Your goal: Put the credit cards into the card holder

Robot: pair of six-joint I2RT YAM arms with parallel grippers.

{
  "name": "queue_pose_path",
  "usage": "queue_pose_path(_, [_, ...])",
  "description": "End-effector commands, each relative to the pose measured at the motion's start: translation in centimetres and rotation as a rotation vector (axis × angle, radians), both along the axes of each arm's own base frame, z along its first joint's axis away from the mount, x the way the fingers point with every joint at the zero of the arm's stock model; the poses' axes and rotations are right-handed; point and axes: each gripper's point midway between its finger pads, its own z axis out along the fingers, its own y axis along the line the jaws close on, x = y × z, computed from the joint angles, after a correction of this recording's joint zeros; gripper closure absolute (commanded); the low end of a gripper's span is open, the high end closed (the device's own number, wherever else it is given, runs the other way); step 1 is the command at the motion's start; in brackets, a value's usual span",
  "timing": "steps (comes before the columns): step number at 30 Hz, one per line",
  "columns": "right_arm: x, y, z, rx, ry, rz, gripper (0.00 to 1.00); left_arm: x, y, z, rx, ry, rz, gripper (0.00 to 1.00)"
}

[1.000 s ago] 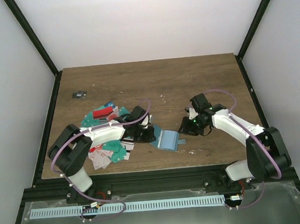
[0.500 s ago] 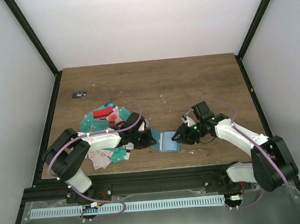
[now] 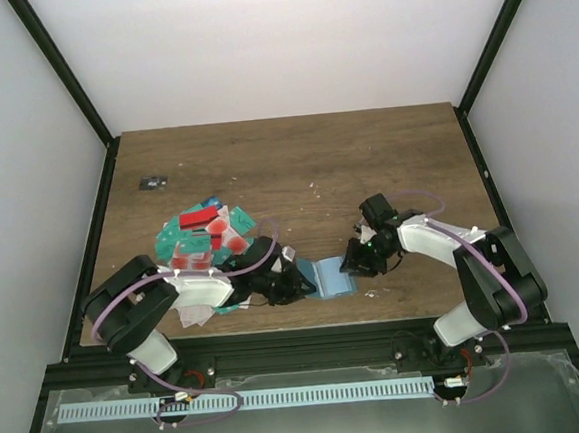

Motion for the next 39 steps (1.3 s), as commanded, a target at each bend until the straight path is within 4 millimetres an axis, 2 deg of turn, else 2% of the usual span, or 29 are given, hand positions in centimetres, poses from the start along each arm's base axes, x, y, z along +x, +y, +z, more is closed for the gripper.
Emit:
queue_pose_path(1, [2.3,-0.2,2.0,-0.059,-0.073,-0.004,0.71,-0.5,-0.2,2.8,-0.058,-0.039,0.022,0.75])
queue_pose_path(7, [3.2,0.6,6.9,-0.009,-0.132,-0.004,0.71,0.1,2.5,6.7,0.039,-0.174,0.049,0.46])
queue_pose_path(11, [3.9,2.2,10.8,0.105,-0.210,0.025,0.69,0.6,4.3,9.2,0.096,-0.247,0.090,0.40])
queue_pose_path(13, [4.2,2.9,11.6,0.146,-0.230,0.036,0.68,0.8,6.2,9.8,0.168,-0.274,0.121,0.38])
queue_pose_path(17, [5.2,3.9,11.6,0.183,-0.247,0.066,0.68,1.4,11.2,10.9,0.312,-0.332,0.233,0.33])
queue_pose_path(21, [5.7,7.7,13.8,0.315,-0.307,0.187,0.68,0.1,15.8,9.3,0.378,-0.263,0.381,0.30])
queue_pose_path(26, [4.9,12.4,14.5,0.455,-0.304,0.311,0.67,-1.0,20.1,7.5,0.406,-0.203,0.544,0.30])
queue_pose_path(30, [3.7,15.7,14.3,0.540,-0.268,0.377,0.65,-0.3,21.3,7.1,0.396,-0.172,0.597,0.30])
queue_pose_path(34, [2.2,18.7,12.9,0.572,-0.200,0.428,0.61,1.2,22.2,6.6,0.414,-0.137,0.593,0.31])
queue_pose_path(36, [1.5,20.0,12.4,0.583,-0.173,0.436,0.59,2.1,23.0,6.2,0.451,-0.122,0.583,0.35])
queue_pose_path(39, [0.5,21.7,11.3,0.592,-0.128,0.432,0.57,3.0,24.4,5.4,0.515,-0.094,0.555,0.48])
